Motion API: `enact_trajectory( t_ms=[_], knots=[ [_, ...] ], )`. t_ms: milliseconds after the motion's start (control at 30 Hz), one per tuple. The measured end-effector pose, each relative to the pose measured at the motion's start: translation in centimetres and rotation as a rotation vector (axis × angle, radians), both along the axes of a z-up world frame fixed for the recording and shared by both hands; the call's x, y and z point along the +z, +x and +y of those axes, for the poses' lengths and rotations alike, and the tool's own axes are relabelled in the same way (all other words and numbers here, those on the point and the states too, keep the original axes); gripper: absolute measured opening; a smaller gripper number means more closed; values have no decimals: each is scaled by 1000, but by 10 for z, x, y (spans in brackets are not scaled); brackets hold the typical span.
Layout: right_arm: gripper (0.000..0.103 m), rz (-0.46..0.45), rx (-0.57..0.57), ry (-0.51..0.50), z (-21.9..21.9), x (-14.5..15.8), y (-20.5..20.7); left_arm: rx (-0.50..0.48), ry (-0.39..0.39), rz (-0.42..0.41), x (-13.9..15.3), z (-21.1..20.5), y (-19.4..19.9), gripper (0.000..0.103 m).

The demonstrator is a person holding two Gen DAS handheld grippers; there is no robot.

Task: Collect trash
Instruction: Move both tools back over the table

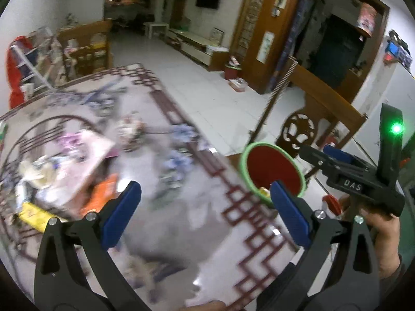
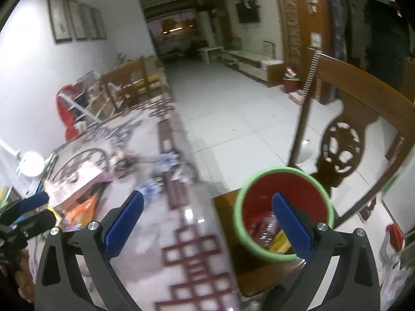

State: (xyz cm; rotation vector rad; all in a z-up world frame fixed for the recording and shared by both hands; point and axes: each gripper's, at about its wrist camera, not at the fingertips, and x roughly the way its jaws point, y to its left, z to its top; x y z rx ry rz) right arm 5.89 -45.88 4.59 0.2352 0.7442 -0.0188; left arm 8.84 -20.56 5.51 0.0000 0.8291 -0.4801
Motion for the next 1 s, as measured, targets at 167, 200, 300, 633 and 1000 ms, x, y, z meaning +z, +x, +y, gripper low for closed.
enact_trajectory(
  t_ms=[167, 200, 300, 633, 1000],
  knots=[
    [96, 14, 105, -5, 64, -3, 9, 85, 17, -15, 5, 68, -10, 98],
    [96, 18, 128, -5, 78, -4, 11, 100, 17, -15, 6, 79, -11, 98],
    [96, 25, 191, -16, 115, -7, 16, 158, 34, -19, 7, 119, -13, 98],
    [96, 65, 341, -15, 207, -23, 35, 292, 22, 22, -17, 204, -16, 98],
    [96, 94, 396, 11, 249, -29, 73, 492, -132, 185, -73, 255, 11, 98]
  ],
)
